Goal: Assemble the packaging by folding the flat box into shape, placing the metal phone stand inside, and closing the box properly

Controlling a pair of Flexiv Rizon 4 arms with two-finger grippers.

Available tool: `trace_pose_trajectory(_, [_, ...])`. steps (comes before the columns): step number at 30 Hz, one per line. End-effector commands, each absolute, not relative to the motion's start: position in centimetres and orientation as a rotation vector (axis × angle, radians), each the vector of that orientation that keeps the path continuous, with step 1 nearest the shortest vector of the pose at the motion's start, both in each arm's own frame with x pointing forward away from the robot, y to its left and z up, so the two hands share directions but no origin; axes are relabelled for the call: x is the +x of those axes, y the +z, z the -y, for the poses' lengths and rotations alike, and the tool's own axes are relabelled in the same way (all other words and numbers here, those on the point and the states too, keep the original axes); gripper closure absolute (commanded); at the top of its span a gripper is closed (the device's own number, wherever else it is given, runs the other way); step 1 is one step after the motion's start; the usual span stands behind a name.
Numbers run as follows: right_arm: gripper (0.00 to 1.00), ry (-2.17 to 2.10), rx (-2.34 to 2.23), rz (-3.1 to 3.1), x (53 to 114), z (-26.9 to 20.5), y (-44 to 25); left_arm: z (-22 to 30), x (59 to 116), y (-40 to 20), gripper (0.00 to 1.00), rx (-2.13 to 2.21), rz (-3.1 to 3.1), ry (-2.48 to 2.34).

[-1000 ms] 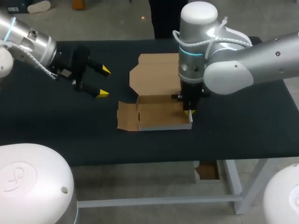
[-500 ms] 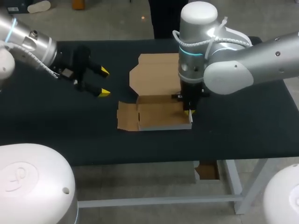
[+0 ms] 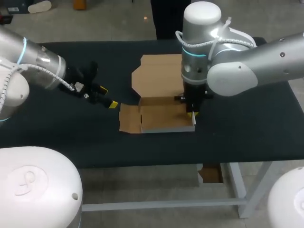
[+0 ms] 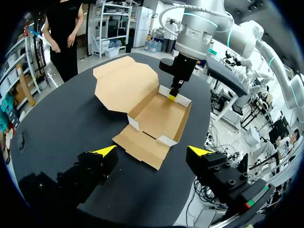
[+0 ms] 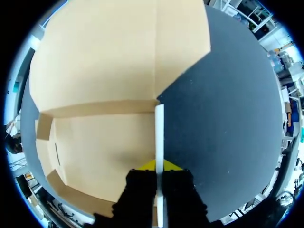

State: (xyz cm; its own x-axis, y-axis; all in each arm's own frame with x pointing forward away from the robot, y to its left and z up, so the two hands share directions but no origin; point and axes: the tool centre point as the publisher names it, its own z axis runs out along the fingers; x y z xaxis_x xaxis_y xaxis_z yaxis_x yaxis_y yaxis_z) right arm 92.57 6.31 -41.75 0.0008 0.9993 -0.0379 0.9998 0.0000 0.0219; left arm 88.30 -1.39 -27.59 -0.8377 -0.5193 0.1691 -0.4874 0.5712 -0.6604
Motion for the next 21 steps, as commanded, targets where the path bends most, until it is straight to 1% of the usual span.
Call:
trace_pose_trajectory(1, [1.0, -0.023, 2.192, -2.193, 92.6, -6.3, -41.7, 1.9, 88.0, -27.9, 0.0, -1.956, -2.174, -0.516])
trace_pose_trajectory(8, [1.0, -0.023, 2.192, -2.193, 92.6, -6.3, -41.7, 1.9, 88.0, -27.9, 0.0, -1.956, -2.174, -0.516])
trace_pose_trajectory(9, [1.0, -0.023, 2.192, -2.193, 92.6, -6.3, -41.7, 1.9, 88.9, -27.9, 0.0, -2.096, -2.095, -0.475])
trace_pose_trajectory(12, [1.0, -0.023, 2.192, -2.193, 92.6, -6.3, -41.7, 2.0, 89.5, -28.9, 0.0, -2.295, -1.977, -0.374])
trace_pose_trajectory(21, [1.0, -0.023, 2.192, -2.193, 92.6, -6.3, -41.7, 1.7, 90.1, -32.4, 0.0, -2.501, -1.959, -0.337])
